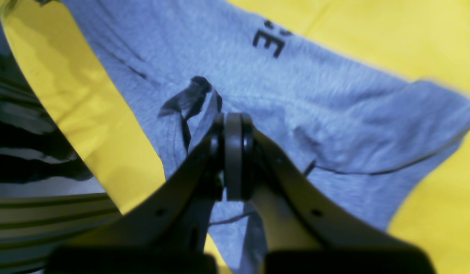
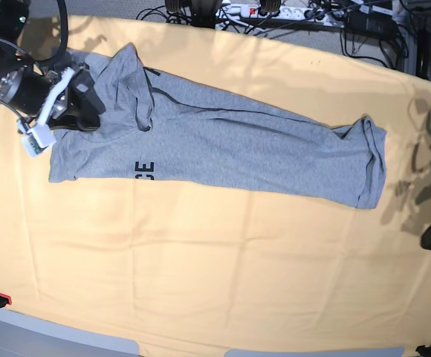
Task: Layout the t-shirt on the table in an organized manner, then fold the t-shirt properly
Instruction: 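Grasp the shirt's end with the left gripper while right holds the collar end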
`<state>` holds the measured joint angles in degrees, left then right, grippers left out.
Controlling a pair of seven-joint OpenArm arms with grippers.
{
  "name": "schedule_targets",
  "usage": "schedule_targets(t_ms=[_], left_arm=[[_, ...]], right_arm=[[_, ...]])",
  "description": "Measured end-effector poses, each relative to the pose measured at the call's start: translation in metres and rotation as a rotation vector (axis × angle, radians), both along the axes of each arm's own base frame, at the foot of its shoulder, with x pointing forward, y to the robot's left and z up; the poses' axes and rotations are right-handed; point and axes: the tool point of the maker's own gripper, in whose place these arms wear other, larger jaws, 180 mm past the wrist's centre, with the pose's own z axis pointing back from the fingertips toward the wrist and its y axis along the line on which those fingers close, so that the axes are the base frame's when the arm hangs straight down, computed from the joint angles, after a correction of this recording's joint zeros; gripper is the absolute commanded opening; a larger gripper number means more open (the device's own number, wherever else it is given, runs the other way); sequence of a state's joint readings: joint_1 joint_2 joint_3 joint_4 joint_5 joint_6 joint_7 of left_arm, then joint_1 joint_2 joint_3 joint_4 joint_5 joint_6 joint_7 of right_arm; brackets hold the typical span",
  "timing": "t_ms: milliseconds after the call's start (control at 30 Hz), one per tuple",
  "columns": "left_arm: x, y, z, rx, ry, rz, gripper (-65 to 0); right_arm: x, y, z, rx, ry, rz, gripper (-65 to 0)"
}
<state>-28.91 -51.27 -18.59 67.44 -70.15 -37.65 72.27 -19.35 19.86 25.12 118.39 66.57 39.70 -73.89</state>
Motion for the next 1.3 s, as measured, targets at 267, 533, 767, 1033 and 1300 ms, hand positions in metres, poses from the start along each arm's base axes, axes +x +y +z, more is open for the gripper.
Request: schedule_targets(t_ms=[267,533,767,1033,1300], left_arm=[[-0.027,0.043,-0.042,-0.098,0.078,0.167,-26.0],[-0.048,0.051,-0.113,-0.269,0.201,0.279,-26.0],[-0.055,0.040,-0.162,-0.334,0.286,0.333,-26.0],[-0.047,-0.017,-0.182,-0.410,0.327,0.199,-26.0],[-0.054,-0.062,-0.197,-0.423,0.422,0.057,-26.0]], right_arm=[[0.007,-0.001,-0.058,-0.091,0.060,-0.055,-65.0],[0.000,-0.008,-0.080,-0.185,0.109,-0.046,-65.0],[0.000,-0.008,-0.080,-0.186,0.112,-0.044,-65.0],[0.000,-0.008,-0.080,-0.186,0.111,-0.044,-65.0],[0.001,-0.008,-0.080,-0.186,0.111,-0.044,-65.0]])
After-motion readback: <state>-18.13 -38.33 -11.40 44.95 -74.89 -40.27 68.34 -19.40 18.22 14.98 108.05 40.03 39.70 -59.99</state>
